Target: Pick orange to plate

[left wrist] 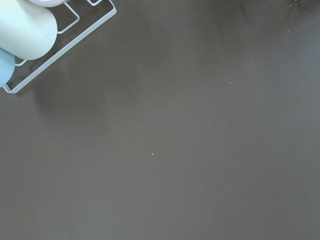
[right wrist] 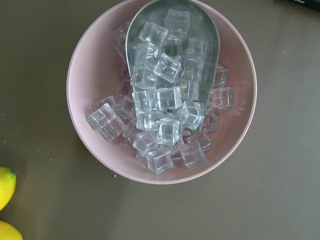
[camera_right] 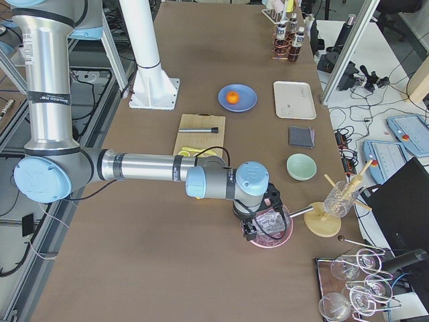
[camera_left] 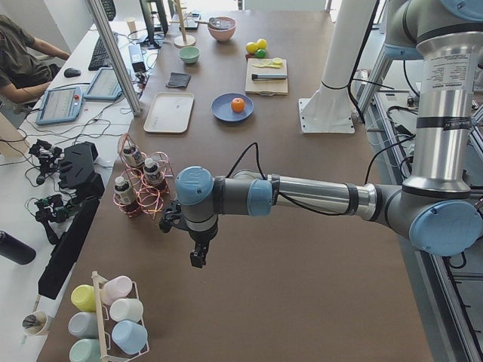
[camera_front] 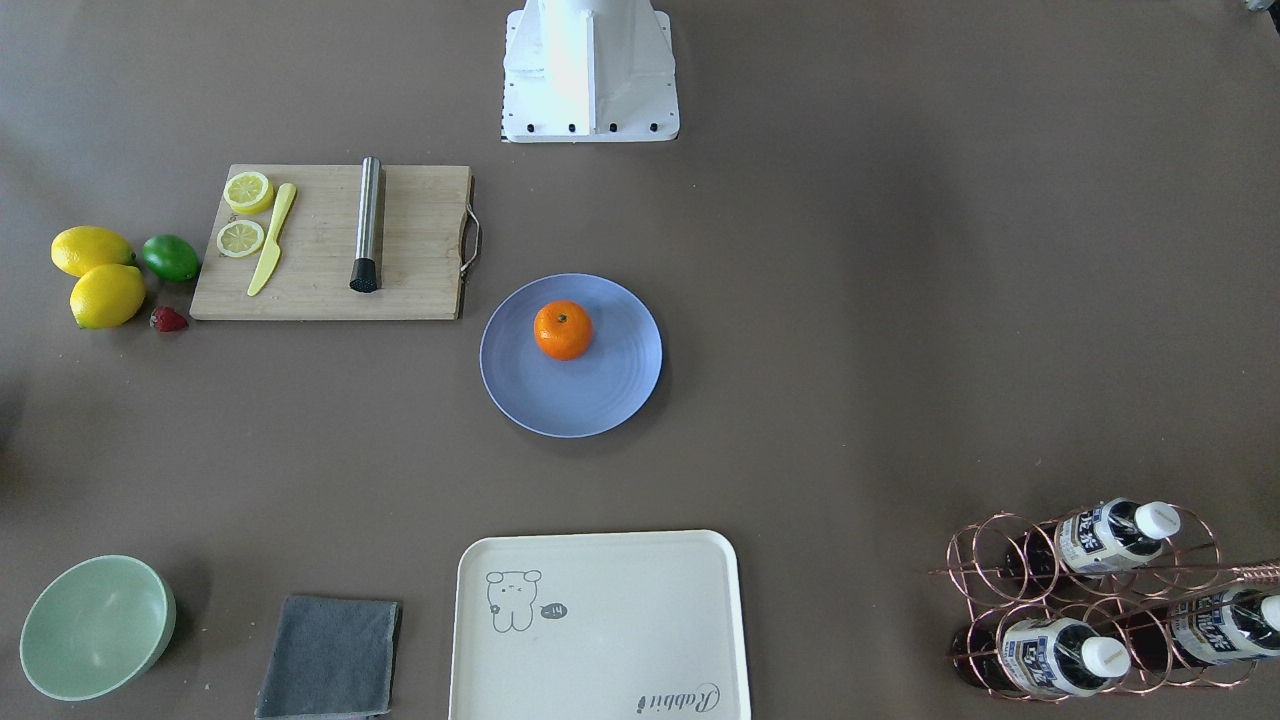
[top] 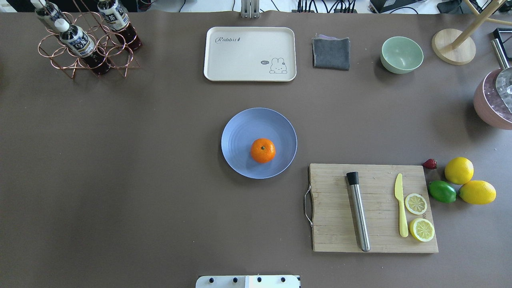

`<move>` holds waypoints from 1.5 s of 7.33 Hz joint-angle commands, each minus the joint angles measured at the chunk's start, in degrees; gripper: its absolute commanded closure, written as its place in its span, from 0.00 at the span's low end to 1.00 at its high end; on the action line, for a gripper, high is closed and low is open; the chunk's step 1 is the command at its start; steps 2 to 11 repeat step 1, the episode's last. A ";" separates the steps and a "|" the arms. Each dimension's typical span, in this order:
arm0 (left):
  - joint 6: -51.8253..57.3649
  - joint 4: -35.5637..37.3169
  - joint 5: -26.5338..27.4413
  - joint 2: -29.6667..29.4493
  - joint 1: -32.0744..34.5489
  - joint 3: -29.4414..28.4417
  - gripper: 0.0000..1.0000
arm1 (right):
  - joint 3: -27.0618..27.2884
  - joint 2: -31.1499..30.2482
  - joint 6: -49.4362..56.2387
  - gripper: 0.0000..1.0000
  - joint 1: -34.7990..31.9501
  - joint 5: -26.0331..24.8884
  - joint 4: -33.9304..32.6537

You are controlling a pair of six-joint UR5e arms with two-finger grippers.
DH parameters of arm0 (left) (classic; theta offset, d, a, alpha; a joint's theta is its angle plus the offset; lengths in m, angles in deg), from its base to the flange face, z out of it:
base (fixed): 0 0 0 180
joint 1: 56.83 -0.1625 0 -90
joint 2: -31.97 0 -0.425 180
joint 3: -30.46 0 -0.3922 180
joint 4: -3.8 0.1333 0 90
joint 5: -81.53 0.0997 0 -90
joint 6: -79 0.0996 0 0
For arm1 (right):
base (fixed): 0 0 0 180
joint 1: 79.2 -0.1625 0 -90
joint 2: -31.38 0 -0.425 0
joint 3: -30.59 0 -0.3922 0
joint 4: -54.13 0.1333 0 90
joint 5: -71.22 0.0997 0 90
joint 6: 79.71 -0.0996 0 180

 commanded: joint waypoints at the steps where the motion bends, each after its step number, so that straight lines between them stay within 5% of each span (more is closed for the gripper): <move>1: 0.00 0.00 0.00 0.04 0.00 0.09 0.03 | 0.01 -0.09 0.00 0.00 0.00 0.06 0.07; 11: 0.00 0.00 0.00 0.04 0.00 0.09 0.03 | 0.01 -0.09 0.00 0.00 0.00 0.06 0.07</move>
